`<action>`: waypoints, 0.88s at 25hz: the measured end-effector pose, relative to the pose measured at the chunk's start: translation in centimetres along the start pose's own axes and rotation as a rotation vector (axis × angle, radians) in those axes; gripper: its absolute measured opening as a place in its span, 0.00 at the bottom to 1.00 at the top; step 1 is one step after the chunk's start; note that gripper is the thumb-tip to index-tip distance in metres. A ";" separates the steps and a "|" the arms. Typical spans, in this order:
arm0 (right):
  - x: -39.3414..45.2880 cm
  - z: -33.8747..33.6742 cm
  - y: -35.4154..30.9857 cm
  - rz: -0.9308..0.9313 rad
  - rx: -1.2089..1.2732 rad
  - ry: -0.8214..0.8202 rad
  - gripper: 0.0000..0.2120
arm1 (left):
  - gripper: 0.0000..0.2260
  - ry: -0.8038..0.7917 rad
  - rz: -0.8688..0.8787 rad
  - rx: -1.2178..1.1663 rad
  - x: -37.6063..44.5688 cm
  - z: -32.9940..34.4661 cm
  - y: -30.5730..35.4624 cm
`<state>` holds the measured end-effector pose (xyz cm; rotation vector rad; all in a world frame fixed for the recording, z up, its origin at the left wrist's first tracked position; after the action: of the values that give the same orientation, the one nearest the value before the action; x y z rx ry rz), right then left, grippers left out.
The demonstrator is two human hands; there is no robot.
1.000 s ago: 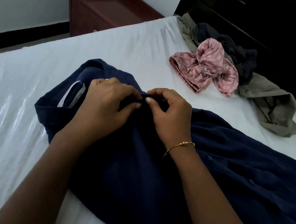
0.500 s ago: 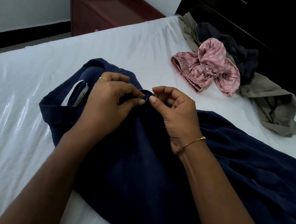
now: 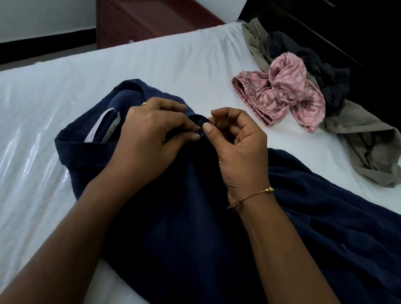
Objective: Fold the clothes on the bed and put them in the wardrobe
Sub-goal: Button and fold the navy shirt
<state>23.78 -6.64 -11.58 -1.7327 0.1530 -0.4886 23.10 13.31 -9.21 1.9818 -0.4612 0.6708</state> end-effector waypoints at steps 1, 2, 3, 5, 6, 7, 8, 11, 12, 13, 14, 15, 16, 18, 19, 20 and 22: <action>-0.1 0.0 0.0 0.003 0.002 -0.014 0.12 | 0.06 -0.001 0.004 0.003 0.0 0.1 0.0; -0.2 0.0 -0.1 0.004 0.010 -0.025 0.13 | 0.06 0.005 0.007 0.003 0.0 0.1 -0.1; -0.1 -0.1 -0.1 0.004 0.016 -0.035 0.13 | 0.06 0.010 0.004 -0.002 0.0 0.0 -0.1; 0.0 -0.3 -0.2 0.001 0.007 -0.075 0.16 | 0.06 0.019 -0.002 -0.010 0.0 -0.2 -0.1; 0.1 -0.4 -0.3 -0.005 -0.004 -0.105 0.18 | 0.06 0.025 0.000 -0.011 0.0 -0.3 -0.1; 0.1 -0.5 -0.3 -0.014 -0.013 -0.138 0.20 | 0.06 0.034 0.004 -0.010 0.1 -0.3 -0.1; 0.1 -0.5 -0.4 -0.022 -0.023 -0.172 0.22 | 0.06 0.040 0.008 -0.004 0.0 -0.3 0.0; 0.1 -0.4 -0.8 -0.069 -0.072 -0.227 0.23 | 0.08 0.045 0.028 0.007 0.0 -0.4 0.3; 0.1 -0.4 -1.0 -0.092 -0.096 -0.230 0.22 | 0.09 0.047 0.021 -0.012 0.0 -0.5 0.4; 0.1 -0.5 -1.1 -0.109 -0.113 -0.227 0.21 | 0.10 0.040 -0.004 -0.049 0.0 -0.5 0.6; 0.2 -0.6 -1.2 -0.125 -0.117 -0.221 0.20 | 0.13 0.024 -0.028 -0.088 0.0 -0.5 0.7; 0.2 -0.8 -1.4 -0.137 -0.114 -0.213 0.19 | 0.17 0.002 -0.027 -0.099 -0.1 -0.5 1.0; 0.3 -1.1 -1.5 -0.142 -0.108 -0.208 0.19 | 0.19 -0.012 0.004 -0.076 -0.1 -0.4 1.2; 0.3 -1.3 -1.6 -0.141 -0.092 -0.213 0.17 | 0.15 0.022 0.124 0.049 0.1 -0.6 1.7; 0.3 -1.3 -1.6 -0.139 -0.089 -0.217 0.17 | 0.12 0.041 0.142 0.092 0.3 -0.8 1.8; 0.2 -1.2 -1.5 -0.136 -0.091 -0.221 0.17 | 0.11 0.041 0.143 0.097 0.4 -0.9 1.6; 0.2 -1.3 -1.2 -0.132 -0.095 -0.214 0.16 | 0.07 0.011 0.155 -0.001 0.1 -0.8 1.8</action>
<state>23.21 -7.59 -10.25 -1.8833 -0.0933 -0.3936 21.98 13.18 -7.61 1.9543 -0.6128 0.7769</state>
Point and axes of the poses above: each hand's wrist, its own x-axis towards the middle knuckle, its own z-axis out of the palm, y = z × x, the point moved 4 cm from there along x, towards the middle knuckle, and after that the axes turned 6 degrees about y, right-handed, at the moved point
